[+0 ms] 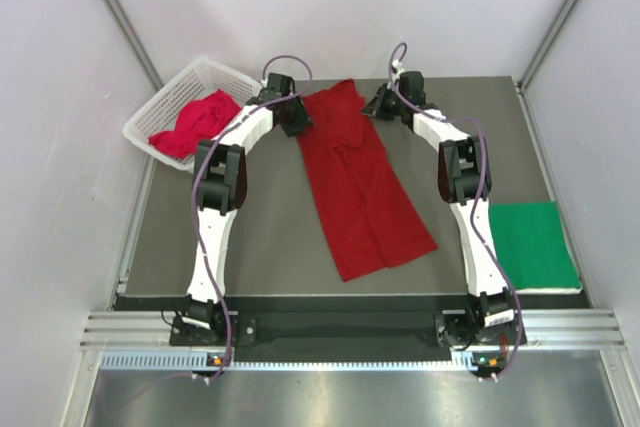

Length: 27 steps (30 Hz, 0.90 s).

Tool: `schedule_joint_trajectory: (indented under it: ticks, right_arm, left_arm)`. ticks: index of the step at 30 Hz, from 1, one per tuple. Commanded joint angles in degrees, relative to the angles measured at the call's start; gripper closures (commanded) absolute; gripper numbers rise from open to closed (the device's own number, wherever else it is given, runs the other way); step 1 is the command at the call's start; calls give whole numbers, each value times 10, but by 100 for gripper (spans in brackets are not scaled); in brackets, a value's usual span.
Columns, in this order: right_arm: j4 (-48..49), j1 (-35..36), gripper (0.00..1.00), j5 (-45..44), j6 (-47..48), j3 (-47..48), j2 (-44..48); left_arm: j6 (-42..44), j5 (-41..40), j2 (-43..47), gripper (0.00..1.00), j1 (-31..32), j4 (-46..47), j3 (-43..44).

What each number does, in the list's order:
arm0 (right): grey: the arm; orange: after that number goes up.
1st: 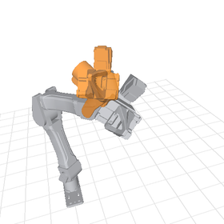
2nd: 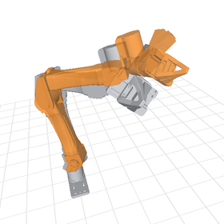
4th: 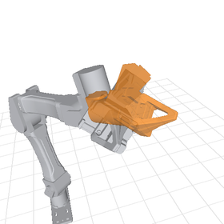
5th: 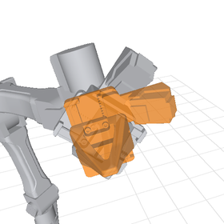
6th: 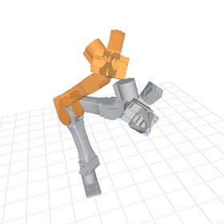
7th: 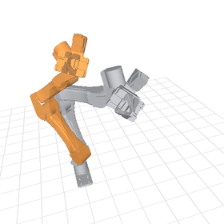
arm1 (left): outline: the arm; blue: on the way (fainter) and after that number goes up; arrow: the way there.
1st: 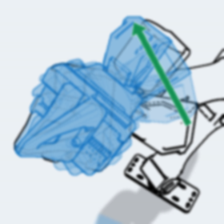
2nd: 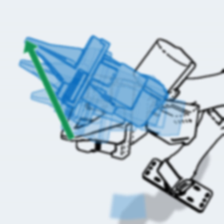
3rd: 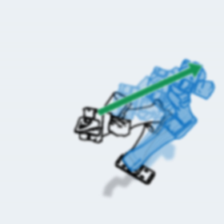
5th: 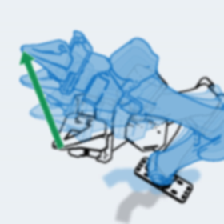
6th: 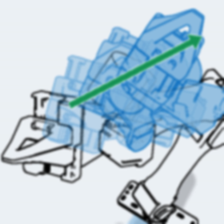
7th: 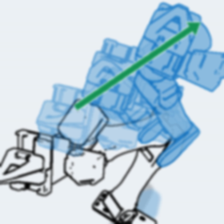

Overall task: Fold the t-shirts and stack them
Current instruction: Fold the tshirt

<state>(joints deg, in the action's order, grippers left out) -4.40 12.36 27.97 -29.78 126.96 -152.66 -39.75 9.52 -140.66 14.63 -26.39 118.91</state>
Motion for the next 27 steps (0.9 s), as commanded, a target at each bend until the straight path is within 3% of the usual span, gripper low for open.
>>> schedule_joint_trajectory:
  ticks: [1, 7, 15, 21, 27]
  right_arm:
    - [69, -14, 100, -47, -20, -28, 29]
    - [65, -38, 100, -127, -33, -63, 63]
    - [76, -51, 100, -157, -42, -92, 83]
    - [61, -51, 100, -171, -42, -94, 84]
    - [30, -66, 100, -187, -62, -114, 98]
  left_arm:
    - [23, -4, -48, 53, -6, 6, 37]
    - [13, 34, -81, 52, -6, 41, 91]
    - [28, 56, -51, 50, -6, 53, 96]
    - [36, 30, -1, 49, -11, 10, 91]
    - [53, 64, 66, 50, -14, -54, 13]
